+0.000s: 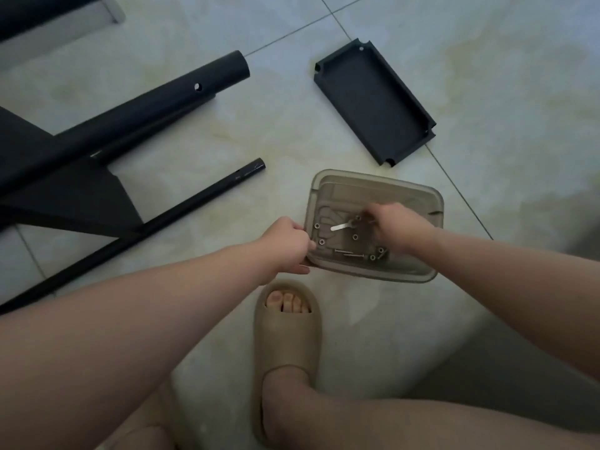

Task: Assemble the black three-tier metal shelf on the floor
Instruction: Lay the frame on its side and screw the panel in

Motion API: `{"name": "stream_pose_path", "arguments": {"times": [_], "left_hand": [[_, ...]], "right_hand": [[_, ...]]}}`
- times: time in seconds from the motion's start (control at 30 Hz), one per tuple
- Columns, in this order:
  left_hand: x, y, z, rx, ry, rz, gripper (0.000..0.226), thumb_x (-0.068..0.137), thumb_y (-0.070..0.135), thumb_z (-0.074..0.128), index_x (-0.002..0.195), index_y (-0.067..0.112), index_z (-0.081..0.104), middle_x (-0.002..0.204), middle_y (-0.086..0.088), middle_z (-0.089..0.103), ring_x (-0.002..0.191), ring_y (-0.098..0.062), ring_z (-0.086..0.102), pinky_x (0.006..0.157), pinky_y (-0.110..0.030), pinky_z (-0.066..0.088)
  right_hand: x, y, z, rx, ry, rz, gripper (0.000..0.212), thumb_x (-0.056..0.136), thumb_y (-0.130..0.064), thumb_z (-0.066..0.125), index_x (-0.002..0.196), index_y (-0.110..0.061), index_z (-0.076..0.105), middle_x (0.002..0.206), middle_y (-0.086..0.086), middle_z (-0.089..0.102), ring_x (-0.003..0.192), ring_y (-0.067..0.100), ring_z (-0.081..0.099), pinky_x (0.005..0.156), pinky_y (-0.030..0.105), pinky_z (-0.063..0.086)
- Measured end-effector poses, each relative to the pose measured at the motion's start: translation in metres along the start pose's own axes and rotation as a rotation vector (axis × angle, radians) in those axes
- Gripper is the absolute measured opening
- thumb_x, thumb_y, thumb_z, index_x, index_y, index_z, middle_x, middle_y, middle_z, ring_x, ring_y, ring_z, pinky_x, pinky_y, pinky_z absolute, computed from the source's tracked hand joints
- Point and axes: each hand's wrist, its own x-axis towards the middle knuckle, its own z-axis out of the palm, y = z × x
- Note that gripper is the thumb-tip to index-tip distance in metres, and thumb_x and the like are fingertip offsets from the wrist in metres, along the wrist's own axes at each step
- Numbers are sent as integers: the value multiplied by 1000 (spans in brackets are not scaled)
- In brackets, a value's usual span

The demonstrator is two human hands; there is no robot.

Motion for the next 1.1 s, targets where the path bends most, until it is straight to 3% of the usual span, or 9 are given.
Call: {"name": "stream_pose_path", "arguments": {"times": [0.1,0.3,0.4,0.7,0.77,0.83,0.93,1.0,1.1], "left_hand": [[-1,1,-17,73,-71,-2,11,100,5,54,97,13,48,98,-14,71,77,-21,74,70,-31,58],[2,5,-26,191,-76,87,18,99,5,56,88,15,48,79,-7,72,68,-15,73,74,-32,56],[3,2,-26,174,-75,97,15,99,8,58,92,16,47,83,-7,71,69,-15,73,78,-35,55],[7,-5,-22,201,-22,164,16,96,17,65,95,18,50,94,-4,68,69,-14,70,62,-29,48],[5,-5,-22,257,11,182,18,95,24,68,98,18,51,104,-7,68,79,-20,71,61,-28,46],[-3,-2,-25,362,31,180,27,94,30,69,109,16,52,113,-9,65,97,-27,70,69,-30,46],[-25,10,-38,534,54,183,38,93,34,69,122,17,52,123,-8,60,112,-28,63,87,-33,47],[-46,18,-52,620,64,198,37,94,35,68,123,17,55,121,-7,63,110,-27,64,86,-32,48],[-85,26,-76,698,98,200,28,94,36,66,114,17,60,108,-9,71,97,-27,72,76,-31,51]], "right_hand": [[3,1,5,-13,5,-1,50,97,-8,49,145,-23,46,127,11,62,106,34,62,72,34,44],[16,-4,14,-88,-8,-49,45,100,-11,46,143,-23,46,132,10,52,109,37,61,83,43,53],[22,-1,17,-142,-7,-39,36,99,-7,48,134,-17,51,126,11,54,107,37,61,87,46,54],[23,2,12,-198,26,-32,21,98,-12,48,115,-15,60,116,9,57,97,34,63,69,37,46],[14,-3,2,-129,55,5,17,96,-15,52,111,-14,60,110,12,61,93,36,63,68,38,48],[4,-8,-12,-36,102,50,8,93,-16,55,100,-13,56,102,15,64,88,36,61,70,40,51],[-16,-20,-39,50,136,51,20,92,-9,55,111,-15,54,105,12,65,89,32,60,74,39,52],[-33,-30,-60,14,147,22,32,93,-6,53,122,-18,58,111,9,66,94,30,60,77,37,52],[-63,-52,-90,45,194,1,28,92,-6,53,114,-17,67,106,4,67,100,29,62,79,32,51]]}}
